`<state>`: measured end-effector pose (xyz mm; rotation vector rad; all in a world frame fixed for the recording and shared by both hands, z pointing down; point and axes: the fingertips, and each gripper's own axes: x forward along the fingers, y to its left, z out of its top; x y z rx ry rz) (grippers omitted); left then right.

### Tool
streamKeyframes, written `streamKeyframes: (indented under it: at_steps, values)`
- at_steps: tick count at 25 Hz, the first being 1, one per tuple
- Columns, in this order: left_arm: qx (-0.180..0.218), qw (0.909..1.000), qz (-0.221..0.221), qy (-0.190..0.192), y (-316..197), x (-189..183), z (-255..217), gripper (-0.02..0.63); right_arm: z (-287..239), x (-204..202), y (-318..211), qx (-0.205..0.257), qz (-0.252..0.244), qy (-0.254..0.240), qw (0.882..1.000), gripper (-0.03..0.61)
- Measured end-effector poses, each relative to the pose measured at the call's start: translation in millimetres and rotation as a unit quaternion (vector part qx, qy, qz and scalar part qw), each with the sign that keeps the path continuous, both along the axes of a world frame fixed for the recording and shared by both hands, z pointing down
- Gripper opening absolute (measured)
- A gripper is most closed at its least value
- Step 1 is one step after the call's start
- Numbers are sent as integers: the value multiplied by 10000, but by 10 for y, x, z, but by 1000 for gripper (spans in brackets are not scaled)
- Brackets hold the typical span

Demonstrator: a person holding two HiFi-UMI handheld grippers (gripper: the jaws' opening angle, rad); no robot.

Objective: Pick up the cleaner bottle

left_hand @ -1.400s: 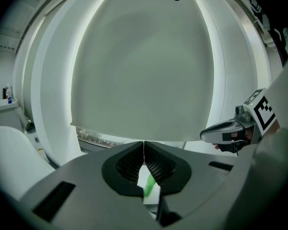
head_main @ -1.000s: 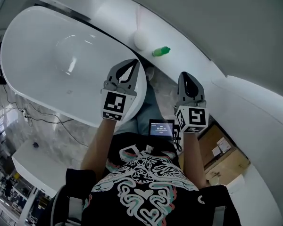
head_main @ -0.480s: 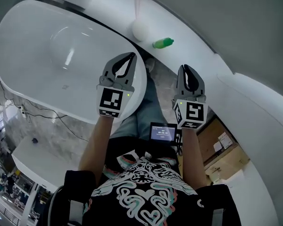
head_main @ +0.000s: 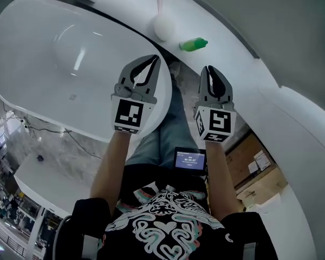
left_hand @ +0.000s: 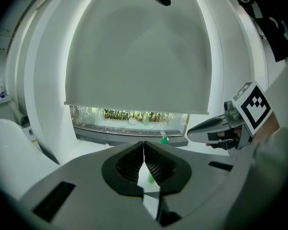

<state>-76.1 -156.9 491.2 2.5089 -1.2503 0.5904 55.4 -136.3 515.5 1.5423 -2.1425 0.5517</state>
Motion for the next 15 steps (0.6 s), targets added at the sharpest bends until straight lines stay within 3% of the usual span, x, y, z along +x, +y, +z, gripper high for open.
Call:
streamKeyframes:
  at_steps: [15]
  values:
    - [-142, 9999, -20, -60, -124, -34, 612, 17, 744, -202, -123, -275, -235, -17, 9993, 28]
